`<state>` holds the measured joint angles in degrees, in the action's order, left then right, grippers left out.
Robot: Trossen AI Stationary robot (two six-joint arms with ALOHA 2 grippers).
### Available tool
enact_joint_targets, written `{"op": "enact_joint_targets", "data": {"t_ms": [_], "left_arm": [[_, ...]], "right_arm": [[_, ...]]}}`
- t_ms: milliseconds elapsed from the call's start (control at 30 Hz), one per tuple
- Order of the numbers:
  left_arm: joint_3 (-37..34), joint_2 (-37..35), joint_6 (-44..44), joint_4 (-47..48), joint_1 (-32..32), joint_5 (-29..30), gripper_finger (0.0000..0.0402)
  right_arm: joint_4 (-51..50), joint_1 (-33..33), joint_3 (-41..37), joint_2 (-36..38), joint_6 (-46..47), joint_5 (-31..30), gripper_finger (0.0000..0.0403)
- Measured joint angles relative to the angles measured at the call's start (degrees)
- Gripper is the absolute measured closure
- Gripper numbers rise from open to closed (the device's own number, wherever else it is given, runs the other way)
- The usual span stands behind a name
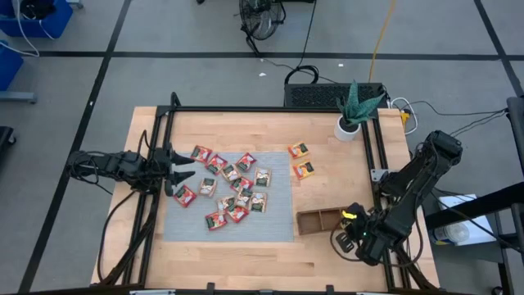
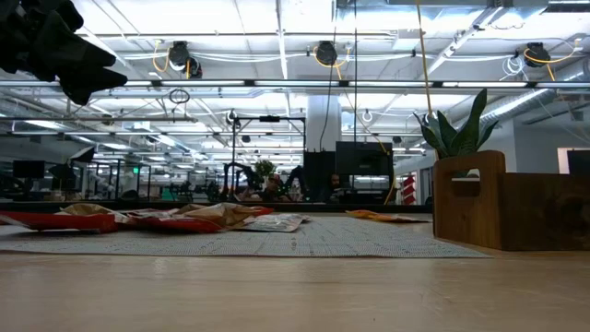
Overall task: Pick & Place Tea
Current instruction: Put the yellow tea bag into the right section of the wooden organizer
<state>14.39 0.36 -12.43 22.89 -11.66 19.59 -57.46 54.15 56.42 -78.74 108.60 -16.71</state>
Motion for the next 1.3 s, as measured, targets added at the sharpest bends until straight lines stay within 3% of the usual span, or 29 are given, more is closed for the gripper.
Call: {"op": "enact_joint_targets", "data": {"t_ms": [567,867,1100,1300], "left_arm": [[0.0,0.0,0.0,0.0,0.0,0.0,0.0178],[0.0,0.0,0.0,0.0,0.0,0.0,0.0178],[0.0,0.0,0.0,0.0,0.0,0.0,0.0178],[0.0,0.0,0.0,0.0,0.0,0.0,0.0178]], "right_arm": [[-2.8,0.5,-2.5,0.0,-1.8,-13.3,0.0402],[-2.2,0.6,-2.5,0.1,-0.8,-10.3,0.0402],[7.1,3.3,-0.8,2.1,-3.5,-10.0,0.0402],[5.7,4.2,-4.0,1.6,0.3,-8.4,0.0402]]}}
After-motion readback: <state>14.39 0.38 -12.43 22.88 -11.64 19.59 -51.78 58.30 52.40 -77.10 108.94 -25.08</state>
